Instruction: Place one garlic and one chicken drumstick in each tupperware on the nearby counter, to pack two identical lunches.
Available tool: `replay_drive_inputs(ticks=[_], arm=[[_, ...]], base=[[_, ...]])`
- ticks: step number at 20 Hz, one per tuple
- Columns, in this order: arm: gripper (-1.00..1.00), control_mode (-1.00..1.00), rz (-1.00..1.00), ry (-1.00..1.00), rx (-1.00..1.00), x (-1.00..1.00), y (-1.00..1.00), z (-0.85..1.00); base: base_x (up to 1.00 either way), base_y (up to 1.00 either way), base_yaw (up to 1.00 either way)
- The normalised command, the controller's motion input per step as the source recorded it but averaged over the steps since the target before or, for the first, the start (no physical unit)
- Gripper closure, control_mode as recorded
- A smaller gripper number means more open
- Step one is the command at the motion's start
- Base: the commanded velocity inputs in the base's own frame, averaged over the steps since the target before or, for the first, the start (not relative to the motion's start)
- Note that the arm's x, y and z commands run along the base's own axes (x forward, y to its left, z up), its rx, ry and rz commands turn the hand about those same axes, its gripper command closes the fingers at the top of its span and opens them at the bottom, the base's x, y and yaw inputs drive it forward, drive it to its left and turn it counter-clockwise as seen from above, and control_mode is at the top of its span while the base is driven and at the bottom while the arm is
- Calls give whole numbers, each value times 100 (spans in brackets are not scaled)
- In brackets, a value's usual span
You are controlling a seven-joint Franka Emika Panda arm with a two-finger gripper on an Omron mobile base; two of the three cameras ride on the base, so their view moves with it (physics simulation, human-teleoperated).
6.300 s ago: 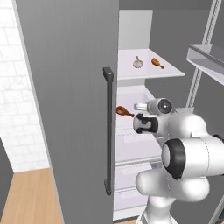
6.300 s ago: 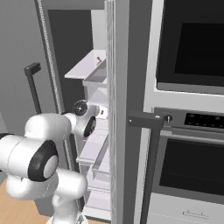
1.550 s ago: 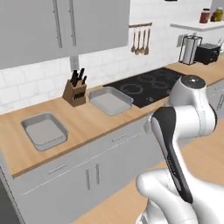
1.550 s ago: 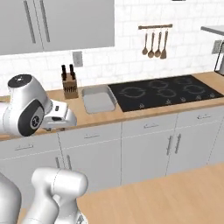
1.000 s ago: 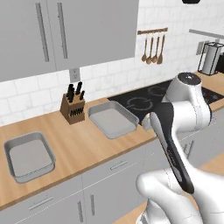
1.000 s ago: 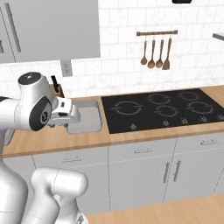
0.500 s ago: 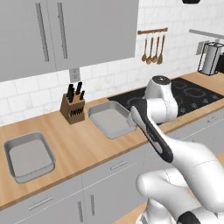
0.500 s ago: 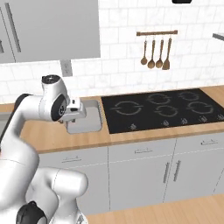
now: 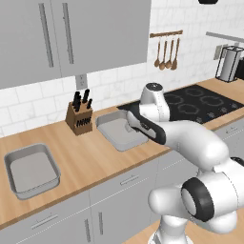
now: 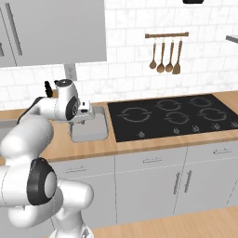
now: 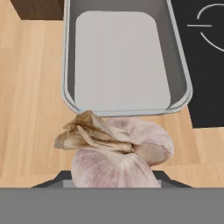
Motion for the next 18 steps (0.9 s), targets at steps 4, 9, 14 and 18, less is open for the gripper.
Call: replay_drive_inputs(ticks=[4, 9, 14, 18], arm=[[100, -100, 0, 6, -1, 100, 3, -86], [100, -100, 0, 4, 0, 100, 14, -66], [-100, -100, 0, 1, -2, 88, 11, -55], [-100, -100, -4, 0, 0, 45, 0, -1]], base=[[0, 0, 0], [0, 0, 0], [0, 0, 0], [0, 0, 0]])
